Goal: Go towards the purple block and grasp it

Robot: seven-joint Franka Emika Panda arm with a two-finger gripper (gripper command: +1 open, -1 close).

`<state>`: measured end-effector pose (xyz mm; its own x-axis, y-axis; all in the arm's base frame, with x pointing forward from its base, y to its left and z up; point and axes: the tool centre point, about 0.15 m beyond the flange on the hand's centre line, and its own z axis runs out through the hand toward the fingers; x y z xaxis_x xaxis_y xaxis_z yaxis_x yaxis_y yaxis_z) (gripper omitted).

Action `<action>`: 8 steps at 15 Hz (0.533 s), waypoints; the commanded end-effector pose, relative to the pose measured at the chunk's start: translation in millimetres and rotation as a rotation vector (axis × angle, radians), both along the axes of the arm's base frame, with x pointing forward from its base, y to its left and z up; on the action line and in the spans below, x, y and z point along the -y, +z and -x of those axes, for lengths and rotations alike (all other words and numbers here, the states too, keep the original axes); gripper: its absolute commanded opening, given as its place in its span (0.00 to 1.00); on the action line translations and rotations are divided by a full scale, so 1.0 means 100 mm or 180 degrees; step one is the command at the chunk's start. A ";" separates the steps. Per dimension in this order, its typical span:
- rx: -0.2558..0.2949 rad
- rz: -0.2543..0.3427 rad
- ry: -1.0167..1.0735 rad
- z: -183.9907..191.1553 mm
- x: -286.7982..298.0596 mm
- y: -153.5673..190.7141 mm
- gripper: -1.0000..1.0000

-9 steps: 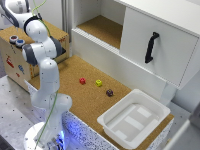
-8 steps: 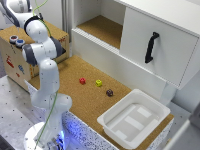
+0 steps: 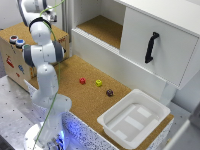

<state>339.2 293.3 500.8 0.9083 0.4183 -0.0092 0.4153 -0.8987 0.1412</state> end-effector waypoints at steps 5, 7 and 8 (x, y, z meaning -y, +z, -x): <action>0.0360 -0.0750 -0.0893 -0.15 2.69 -0.79 1.00; 0.0247 -0.0664 -0.1106 -0.23 3.05 -1.03 1.00; 0.0212 -0.0631 -0.1180 -0.29 3.20 -1.15 1.00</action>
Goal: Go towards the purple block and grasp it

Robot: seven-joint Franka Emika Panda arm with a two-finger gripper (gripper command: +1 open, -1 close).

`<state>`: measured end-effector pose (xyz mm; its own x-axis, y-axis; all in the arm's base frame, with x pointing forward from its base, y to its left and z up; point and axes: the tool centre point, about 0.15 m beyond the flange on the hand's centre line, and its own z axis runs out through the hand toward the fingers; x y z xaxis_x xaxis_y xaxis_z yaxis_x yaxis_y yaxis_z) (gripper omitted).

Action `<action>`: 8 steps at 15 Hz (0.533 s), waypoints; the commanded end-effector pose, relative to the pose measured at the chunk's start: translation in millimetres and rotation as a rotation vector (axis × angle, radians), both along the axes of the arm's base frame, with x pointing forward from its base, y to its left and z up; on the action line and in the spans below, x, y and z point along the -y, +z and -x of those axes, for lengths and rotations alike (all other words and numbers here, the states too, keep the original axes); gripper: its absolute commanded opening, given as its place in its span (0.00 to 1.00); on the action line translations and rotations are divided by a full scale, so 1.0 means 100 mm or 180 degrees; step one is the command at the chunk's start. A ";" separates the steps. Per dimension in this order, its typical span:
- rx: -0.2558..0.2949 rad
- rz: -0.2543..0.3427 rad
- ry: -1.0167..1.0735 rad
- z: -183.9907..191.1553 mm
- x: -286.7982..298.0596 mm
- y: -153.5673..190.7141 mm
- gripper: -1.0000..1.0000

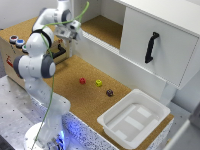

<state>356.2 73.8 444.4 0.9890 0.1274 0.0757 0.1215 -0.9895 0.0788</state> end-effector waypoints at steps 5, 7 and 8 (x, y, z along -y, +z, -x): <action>-0.0035 -0.0129 -0.0573 -0.37 1.29 -0.87 1.00; -0.0035 -0.0129 -0.0573 -0.37 1.29 -0.87 1.00; -0.0035 -0.0129 -0.0573 -0.37 1.29 -0.87 1.00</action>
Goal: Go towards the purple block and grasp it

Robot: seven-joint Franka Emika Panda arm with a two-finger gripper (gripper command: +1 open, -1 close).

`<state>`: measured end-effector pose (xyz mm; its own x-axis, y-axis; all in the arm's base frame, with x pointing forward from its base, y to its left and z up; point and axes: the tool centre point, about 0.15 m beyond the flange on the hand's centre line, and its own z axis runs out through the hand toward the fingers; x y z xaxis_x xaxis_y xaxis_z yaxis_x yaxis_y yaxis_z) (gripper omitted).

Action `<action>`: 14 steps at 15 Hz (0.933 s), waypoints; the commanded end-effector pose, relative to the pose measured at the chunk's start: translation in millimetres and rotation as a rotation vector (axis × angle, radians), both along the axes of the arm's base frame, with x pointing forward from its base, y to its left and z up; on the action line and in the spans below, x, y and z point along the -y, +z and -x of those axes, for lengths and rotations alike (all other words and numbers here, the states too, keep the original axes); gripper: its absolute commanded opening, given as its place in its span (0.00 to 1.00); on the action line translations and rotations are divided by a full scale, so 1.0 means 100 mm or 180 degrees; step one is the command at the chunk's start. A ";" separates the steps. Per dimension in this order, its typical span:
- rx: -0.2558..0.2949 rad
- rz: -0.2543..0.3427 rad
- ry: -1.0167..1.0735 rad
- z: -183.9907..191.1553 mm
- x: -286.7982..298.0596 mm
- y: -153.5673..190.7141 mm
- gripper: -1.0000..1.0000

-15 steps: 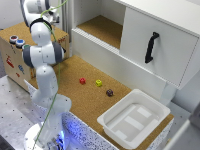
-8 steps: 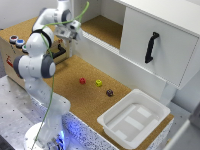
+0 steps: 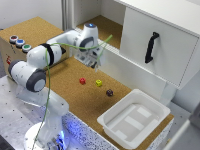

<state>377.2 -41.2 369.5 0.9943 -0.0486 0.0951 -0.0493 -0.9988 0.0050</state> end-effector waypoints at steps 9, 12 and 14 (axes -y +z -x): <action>-0.0185 0.0147 -0.0226 -0.34 0.79 -0.41 1.00; -0.0305 0.0007 -0.0225 -0.41 1.17 -0.86 1.00; -0.0342 -0.0139 -0.0052 -0.48 1.17 -1.16 1.00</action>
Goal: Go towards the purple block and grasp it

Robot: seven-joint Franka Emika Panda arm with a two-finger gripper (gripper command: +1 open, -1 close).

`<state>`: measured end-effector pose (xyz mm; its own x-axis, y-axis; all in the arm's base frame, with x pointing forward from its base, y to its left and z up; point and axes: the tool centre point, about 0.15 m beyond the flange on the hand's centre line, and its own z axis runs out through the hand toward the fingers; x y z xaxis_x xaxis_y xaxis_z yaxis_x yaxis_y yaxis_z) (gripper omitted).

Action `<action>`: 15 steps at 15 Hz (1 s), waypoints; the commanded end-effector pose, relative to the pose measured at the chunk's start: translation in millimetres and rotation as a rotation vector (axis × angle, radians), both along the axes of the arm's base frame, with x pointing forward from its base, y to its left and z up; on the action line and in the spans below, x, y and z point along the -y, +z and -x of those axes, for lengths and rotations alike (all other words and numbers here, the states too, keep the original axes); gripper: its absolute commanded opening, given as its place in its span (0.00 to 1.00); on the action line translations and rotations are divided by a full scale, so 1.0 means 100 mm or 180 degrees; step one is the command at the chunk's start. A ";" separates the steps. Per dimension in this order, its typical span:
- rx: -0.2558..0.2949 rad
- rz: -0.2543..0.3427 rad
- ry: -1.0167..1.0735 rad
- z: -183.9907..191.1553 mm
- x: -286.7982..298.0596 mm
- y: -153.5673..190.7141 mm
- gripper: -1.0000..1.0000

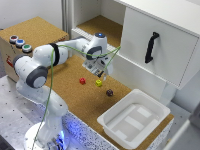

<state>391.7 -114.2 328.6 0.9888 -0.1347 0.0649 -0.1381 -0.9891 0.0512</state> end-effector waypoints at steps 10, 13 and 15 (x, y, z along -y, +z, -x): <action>-0.0271 -0.0379 0.0477 -0.47 0.22 -1.35 1.00; -0.0261 -0.0342 0.0462 -0.49 0.21 -1.36 0.00; -0.0270 -0.0349 0.0444 -0.52 0.22 -1.40 0.00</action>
<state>427.0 -135.6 205.8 0.9999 0.0076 -0.0150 0.0072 -0.9996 -0.0271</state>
